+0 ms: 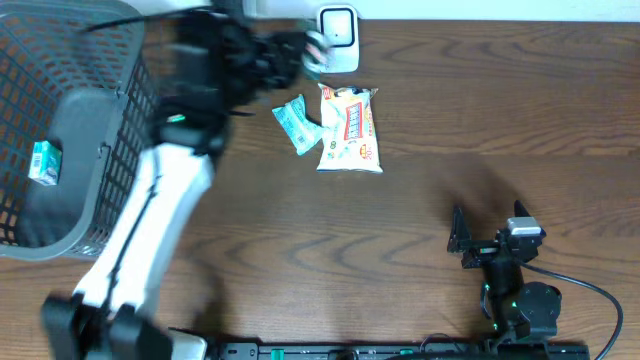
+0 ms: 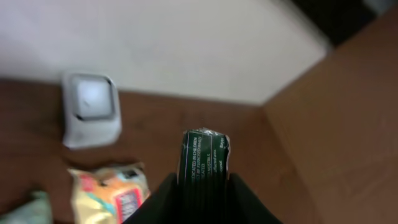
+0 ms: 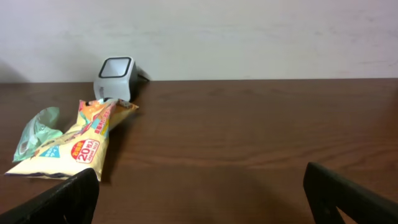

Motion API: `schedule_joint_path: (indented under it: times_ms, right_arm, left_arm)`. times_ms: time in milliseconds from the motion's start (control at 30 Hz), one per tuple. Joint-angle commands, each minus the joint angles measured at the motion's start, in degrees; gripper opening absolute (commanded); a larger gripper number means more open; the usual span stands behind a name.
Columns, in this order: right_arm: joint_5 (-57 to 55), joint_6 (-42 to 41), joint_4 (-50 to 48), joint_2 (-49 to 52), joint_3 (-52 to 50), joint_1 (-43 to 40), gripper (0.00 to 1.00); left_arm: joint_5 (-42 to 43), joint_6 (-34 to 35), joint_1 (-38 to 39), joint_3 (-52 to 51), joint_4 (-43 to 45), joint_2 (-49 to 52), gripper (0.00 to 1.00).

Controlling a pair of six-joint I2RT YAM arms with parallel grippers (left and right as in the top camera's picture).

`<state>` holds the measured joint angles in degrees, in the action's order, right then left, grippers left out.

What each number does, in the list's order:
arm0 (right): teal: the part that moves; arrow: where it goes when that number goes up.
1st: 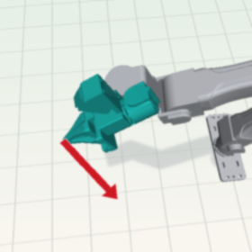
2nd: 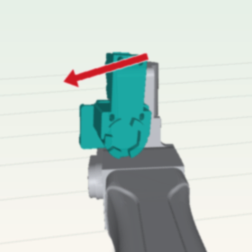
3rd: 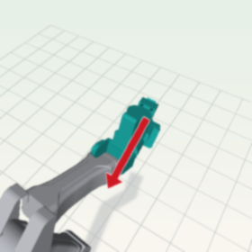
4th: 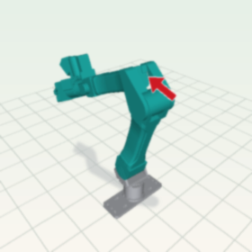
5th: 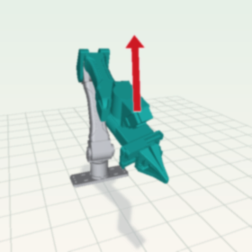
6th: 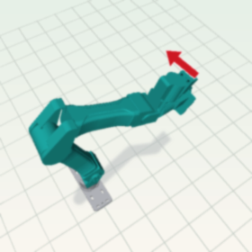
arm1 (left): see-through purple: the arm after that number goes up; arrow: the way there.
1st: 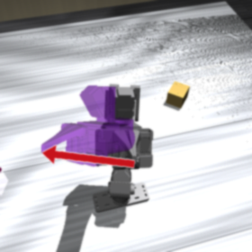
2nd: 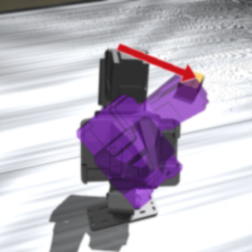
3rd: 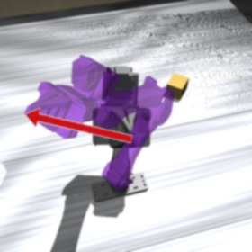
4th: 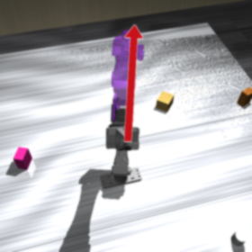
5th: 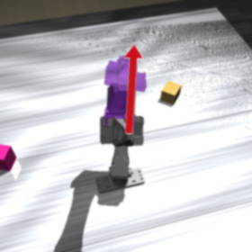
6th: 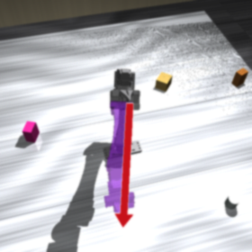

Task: Scan the item barcode
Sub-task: 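Carry the dark green box to the scanner and release it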

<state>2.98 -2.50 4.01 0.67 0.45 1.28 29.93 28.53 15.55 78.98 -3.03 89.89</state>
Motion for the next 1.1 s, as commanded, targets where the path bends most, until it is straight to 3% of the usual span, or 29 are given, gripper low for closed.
schedule_joint_path:
  times_ms: [0, 233, 400, 600, 700, 800, 1067]
  right_arm:
    - [0.00, 0.44, 0.20, -0.35, -0.11, 0.26, 0.99]
    - [0.00, 0.44, 0.20, -0.35, -0.11, 0.26, 0.99]
    - [0.00, 0.44, 0.20, -0.35, -0.11, 0.26, 0.99]
    - [0.00, 0.44, 0.20, -0.35, -0.11, 0.26, 0.99]
    - [0.00, 0.44, 0.20, -0.35, -0.11, 0.26, 0.99]
    - [0.00, 0.44, 0.20, -0.35, -0.11, 0.26, 0.99]
    - [0.00, 0.44, 0.20, -0.35, -0.11, 0.26, 0.99]
  left_arm:
    - [-2.60, 0.28, 6.08, 0.11, 3.17, 7.52, 0.24]
    - [-2.60, 0.37, 13.05, 0.11, 11.89, 20.46, 0.25]
    - [-2.89, 4.09, 15.32, 0.11, 17.44, 27.63, 0.24]
    - [-9.99, 5.22, 15.80, 0.11, 19.19, 31.87, 0.26]
    - [-10.16, 5.14, 15.76, 0.11, 19.26, 32.11, 0.45]
    - [-10.10, 4.11, 15.76, 0.11, 19.52, 32.11, 0.53]
    - [-7.08, 3.02, 12.87, 1.11, 26.32, 28.35, 0.54]
